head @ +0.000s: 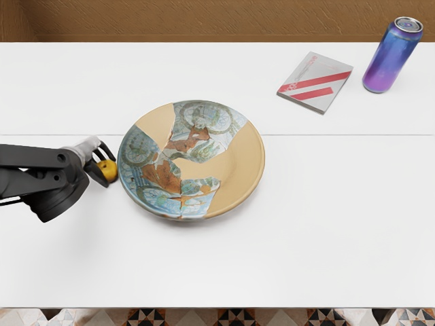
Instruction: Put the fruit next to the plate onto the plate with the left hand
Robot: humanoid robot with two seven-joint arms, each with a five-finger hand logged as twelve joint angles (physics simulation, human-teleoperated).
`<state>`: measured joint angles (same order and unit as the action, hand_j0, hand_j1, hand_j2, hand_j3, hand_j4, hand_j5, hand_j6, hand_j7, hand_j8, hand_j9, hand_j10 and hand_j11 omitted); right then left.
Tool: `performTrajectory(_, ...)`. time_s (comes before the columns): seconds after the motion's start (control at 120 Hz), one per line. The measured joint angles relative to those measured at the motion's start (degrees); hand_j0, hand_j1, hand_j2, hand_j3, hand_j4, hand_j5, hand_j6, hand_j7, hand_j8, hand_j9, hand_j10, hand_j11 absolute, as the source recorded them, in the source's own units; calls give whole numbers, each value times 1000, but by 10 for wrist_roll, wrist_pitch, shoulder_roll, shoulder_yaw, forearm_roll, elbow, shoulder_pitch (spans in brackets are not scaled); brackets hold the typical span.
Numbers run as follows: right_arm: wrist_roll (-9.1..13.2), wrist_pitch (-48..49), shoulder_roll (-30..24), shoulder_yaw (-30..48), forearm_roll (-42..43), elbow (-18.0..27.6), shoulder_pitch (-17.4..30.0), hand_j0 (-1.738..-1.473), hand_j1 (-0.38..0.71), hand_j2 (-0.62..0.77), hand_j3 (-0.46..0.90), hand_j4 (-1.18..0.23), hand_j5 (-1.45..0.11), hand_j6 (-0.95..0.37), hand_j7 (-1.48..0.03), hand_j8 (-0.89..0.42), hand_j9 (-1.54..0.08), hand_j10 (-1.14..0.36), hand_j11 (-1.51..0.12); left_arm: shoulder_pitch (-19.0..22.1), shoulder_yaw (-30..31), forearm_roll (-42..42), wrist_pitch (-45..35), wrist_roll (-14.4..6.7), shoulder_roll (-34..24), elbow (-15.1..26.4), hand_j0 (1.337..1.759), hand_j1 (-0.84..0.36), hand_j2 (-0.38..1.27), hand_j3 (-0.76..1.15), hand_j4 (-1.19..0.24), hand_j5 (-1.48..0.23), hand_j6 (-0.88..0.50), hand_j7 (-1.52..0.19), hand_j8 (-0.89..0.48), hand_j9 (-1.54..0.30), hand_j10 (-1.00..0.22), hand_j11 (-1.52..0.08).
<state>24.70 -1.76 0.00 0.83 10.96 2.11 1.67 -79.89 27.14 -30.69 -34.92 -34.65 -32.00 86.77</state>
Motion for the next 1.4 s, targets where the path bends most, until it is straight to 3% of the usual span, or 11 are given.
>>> performTrajectory(0.592, 0, 0, 0, 0, 0, 0, 0, -1658, -349, 0, 0, -1, 0, -2, 0, -1, 0, -1, 0, 1, 0, 2, 0, -2, 3, 0, 1651, -264, 277, 0, -571, -953, -413, -961, -507, -972, -712, -972)
performTrajectory(0.7, 0, 0, 0, 0, 0, 0, 0, -1658, -349, 0, 0, -1, 0, -2, 0, -1, 0, -1, 0, 3, 0, 0, -1, -3, 4, -1, 1649, -237, 210, 0, -573, -961, -422, -980, -508, -1003, -725, -1003)
performTrajectory(0.825, 0, 0, 0, 0, 0, 0, 0, -1658, -349, 0, 0, -1, 0, -2, 0, -1, 0, -1, 0, 3, 0, 2, -1, -3, 5, -3, 1648, -245, 262, 0, -577, -984, -400, -1001, -506, -1021, -736, -1021)
performTrajectory(0.992, 0, 0, 0, 0, 0, 0, 0, -1658, -349, 0, 0, -1, 0, -2, 0, -1, 0, -1, 0, -4, 0, 6, 2, -2, -6, -9, 1652, -305, 466, 0, -541, -1012, -387, -1012, -499, -1019, -745, -1020)
performTrajectory(1.1, 0, 0, 0, 0, 0, 0, 0, -1658, -349, 0, 0, -1, 0, -2, 0, -1, 0, -1, 0, -13, -1, 7, 2, -2, -16, -10, 1653, -312, 391, 0, -535, -1018, -379, -1006, -475, -1016, -749, -1018)
performTrajectory(1.325, 0, 0, 0, 0, 0, 0, 0, -1658, -349, 0, 0, -1, 0, -2, 0, -1, 0, -1, 0, -35, -5, 8, 2, -1, -46, -7, 1655, -373, 557, 0, -543, -1017, -400, -1003, -501, -1014, -751, -1019)
performTrajectory(1.4, 0, 0, 0, 0, 0, 0, 0, -1658, -349, 0, 0, -1, 0, -2, 0, -1, 0, -1, 0, -46, -5, 8, 2, -1, -55, -6, 1655, -344, 498, 0, -556, -1018, -414, -1006, -526, -1015, -750, -1019)
